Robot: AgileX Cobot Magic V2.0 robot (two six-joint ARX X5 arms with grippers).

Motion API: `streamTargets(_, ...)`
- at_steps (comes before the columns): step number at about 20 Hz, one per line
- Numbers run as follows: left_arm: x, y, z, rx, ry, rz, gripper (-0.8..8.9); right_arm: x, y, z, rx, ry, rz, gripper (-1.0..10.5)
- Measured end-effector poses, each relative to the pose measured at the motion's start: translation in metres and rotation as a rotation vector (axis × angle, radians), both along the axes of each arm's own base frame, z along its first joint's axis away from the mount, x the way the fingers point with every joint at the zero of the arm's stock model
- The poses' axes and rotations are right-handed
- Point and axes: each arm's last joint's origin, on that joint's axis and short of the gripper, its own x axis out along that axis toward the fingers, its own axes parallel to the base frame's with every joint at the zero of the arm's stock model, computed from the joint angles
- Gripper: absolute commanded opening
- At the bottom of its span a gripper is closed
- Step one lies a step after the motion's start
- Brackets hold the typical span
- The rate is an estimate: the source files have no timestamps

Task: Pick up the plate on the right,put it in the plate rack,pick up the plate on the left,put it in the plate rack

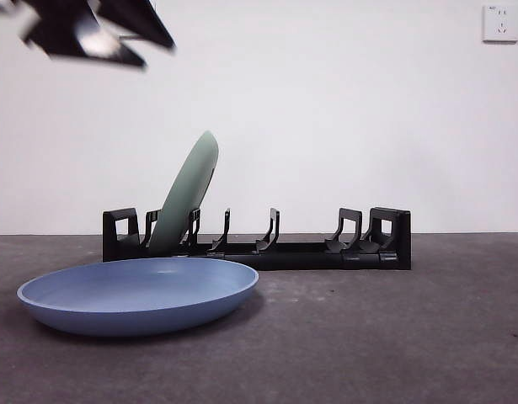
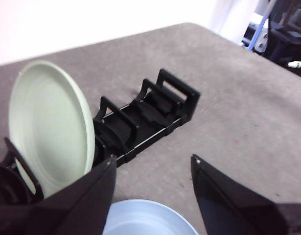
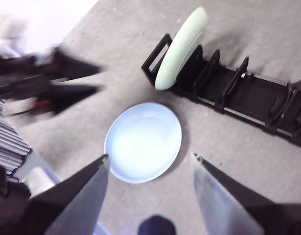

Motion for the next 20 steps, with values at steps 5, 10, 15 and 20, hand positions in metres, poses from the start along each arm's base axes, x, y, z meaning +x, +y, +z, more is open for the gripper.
streamTargets(5, -0.081, 0.032, 0.035, 0.01, -0.112, -0.026, 3.88, 0.041, 0.011, -0.025, -0.026, 0.092, 0.002, 2.8)
streamTargets(10, -0.135, 0.055, 0.033, 0.139, -0.172, -0.048, 3.88, 0.087, 0.049, -0.076, -0.09, 0.271, 0.076, 2.8)
streamTargets(15, -0.141, 0.058, 0.023, 0.301, -0.162, -0.103, 4.11, 0.119, 0.11, -0.147, -0.258, 0.393, 0.14, 2.8)
streamTargets(20, -0.131, 0.054, 0.018, 0.392, -0.158, -0.141, 4.1, 0.136, 0.155, -0.219, -0.394, 0.499, 0.164, 2.8)
